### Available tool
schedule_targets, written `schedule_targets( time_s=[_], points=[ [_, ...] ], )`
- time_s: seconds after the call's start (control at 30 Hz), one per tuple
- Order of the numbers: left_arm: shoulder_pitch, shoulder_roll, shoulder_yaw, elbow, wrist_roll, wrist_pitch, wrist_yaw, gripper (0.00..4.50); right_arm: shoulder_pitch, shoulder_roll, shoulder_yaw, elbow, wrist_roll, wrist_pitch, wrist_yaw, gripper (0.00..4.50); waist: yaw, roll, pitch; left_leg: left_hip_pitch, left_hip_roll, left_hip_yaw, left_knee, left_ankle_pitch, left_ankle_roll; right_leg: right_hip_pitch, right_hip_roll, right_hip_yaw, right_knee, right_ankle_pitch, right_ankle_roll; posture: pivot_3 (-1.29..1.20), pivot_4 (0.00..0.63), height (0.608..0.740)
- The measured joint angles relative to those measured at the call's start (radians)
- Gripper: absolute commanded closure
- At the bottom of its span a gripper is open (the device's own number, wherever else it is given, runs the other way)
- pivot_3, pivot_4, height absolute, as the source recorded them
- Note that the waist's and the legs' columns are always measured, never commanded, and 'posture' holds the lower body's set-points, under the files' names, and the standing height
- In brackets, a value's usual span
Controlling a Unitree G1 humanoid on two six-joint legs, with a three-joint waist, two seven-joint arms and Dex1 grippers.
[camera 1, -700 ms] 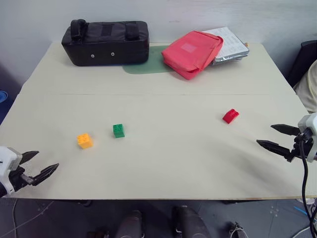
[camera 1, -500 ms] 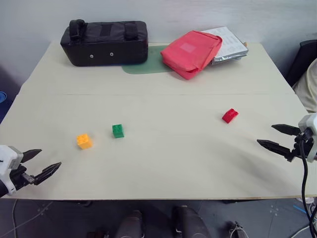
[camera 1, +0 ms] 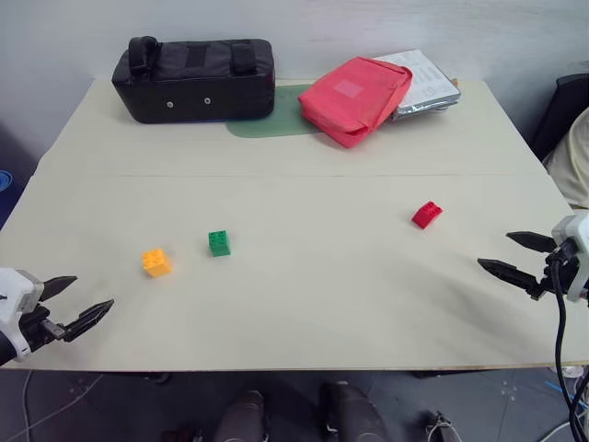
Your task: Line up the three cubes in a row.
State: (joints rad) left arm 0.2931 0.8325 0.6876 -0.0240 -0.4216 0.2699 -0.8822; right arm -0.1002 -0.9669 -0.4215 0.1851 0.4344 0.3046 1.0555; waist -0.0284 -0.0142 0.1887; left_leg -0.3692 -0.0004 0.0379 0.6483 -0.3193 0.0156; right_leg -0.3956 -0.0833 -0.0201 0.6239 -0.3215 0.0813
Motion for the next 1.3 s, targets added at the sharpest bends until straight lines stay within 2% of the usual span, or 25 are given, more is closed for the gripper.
schedule_targets(
  time_s=[0.27, 0.33, 0.47, 0.53, 0.67, 0.83, 0.97, 1.1, 1.3],
  points=[
    [-0.053, 0.007, -0.034, -0.007, -0.021, 0.047, -0.017, 0.04, -0.064, 0.0, 0.044, 0.013, -0.032, -0.004, -0.009, 0.0, -0.001, 0.0, 0.0, 0.0, 0.0, 0.0, 0.001, 0.0, 0.0, 0.0, 0.0, 0.0, 0.002, 0.0, 0.0, 0.0, 0.15, 0.74],
    [-0.088, 0.031, -0.059, -0.045, -0.062, 0.1, -0.051, 0.04, -0.143, -0.001, 0.089, 0.032, -0.048, 0.007, -0.006, 0.0, -0.002, 0.0, 0.0, 0.0, 0.0, 0.0, 0.001, 0.001, -0.001, 0.0, 0.0, 0.0, 0.002, 0.0, 0.0, 0.0, 0.15, 0.74],
    [-0.193, 0.14, -0.151, -0.177, -0.165, 0.213, -0.15, 0.04, -0.37, 0.003, 0.224, 0.152, -0.104, 0.069, -0.006, 0.0, -0.004, 0.001, 0.0, -0.001, 0.0, 0.0, 0.002, 0.003, -0.004, -0.001, 0.0, 0.0, 0.003, 0.0, 0.0, 0.0, 0.15, 0.74],
    [-0.262, 0.193, -0.2, -0.249, -0.215, 0.257, -0.202, 0.04, -0.488, 0.031, 0.289, 0.222, -0.144, 0.089, -0.013, 0.0, -0.004, 0.002, 0.001, -0.001, 0.0, 0.0, -0.001, 0.004, -0.007, -0.002, 0.0, 0.0, 0.002, 0.0, -0.001, 0.0, 0.15, 0.74],
    [-0.419, 0.233, -0.303, -0.302, -0.296, 0.347, -0.244, 0.04, -0.666, 0.111, 0.387, 0.437, -0.246, 0.093, -0.064, 0.0, -0.004, 0.002, 0.001, -0.005, 0.0, 0.001, 0.0, 0.005, -0.009, -0.008, 0.002, 0.0, 0.004, -0.001, -0.002, 0.0, 0.15, 0.74],
    [-0.576, 0.238, -0.379, -0.326, -0.369, 0.423, -0.257, 0.04, -0.753, 0.174, 0.425, 0.578, -0.279, 0.089, -0.048, 0.0, -0.002, 0.002, 0.001, -0.02, 0.0, 0.002, 0.008, 0.007, -0.009, -0.021, 0.004, 0.0, 0.014, -0.001, -0.001, 0.0, 0.15, 0.74],
    [-0.633, 0.231, -0.45, -0.327, -0.364, 0.426, -0.267, 0.04, -0.789, 0.201, 0.443, 0.655, -0.314, 0.076, -0.07, 0.0, -0.003, 0.002, 0.001, -0.021, 0.0, 0.003, 0.015, 0.007, -0.008, -0.02, 0.005, 0.001, 0.018, 0.0, 0.0, 0.0, 0.15, 0.74],
    [-0.676, 0.207, -0.498, -0.324, -0.355, 0.418, -0.269, 0.0, -0.802, 0.22, 0.45, 0.701, -0.341, 0.05, -0.079, 0.85, -0.002, 0.002, 0.001, -0.018, -0.001, 0.003, 0.018, 0.008, -0.007, -0.018, 0.004, 0.002, 0.019, 0.001, 0.001, 0.0, 0.15, 0.74],
    [-0.723, 0.207, -0.514, -0.32, -0.351, 0.416, -0.279, 0.0, -0.805, 0.234, 0.45, 0.72, -0.344, 0.019, -0.068, 2.89, -0.002, 0.002, 0.001, -0.018, -0.001, 0.003, 0.017, 0.008, -0.007, -0.018, 0.004, 0.002, 0.022, 0.001, 0.001, 0.0, 0.15, 0.74]
  ],
)
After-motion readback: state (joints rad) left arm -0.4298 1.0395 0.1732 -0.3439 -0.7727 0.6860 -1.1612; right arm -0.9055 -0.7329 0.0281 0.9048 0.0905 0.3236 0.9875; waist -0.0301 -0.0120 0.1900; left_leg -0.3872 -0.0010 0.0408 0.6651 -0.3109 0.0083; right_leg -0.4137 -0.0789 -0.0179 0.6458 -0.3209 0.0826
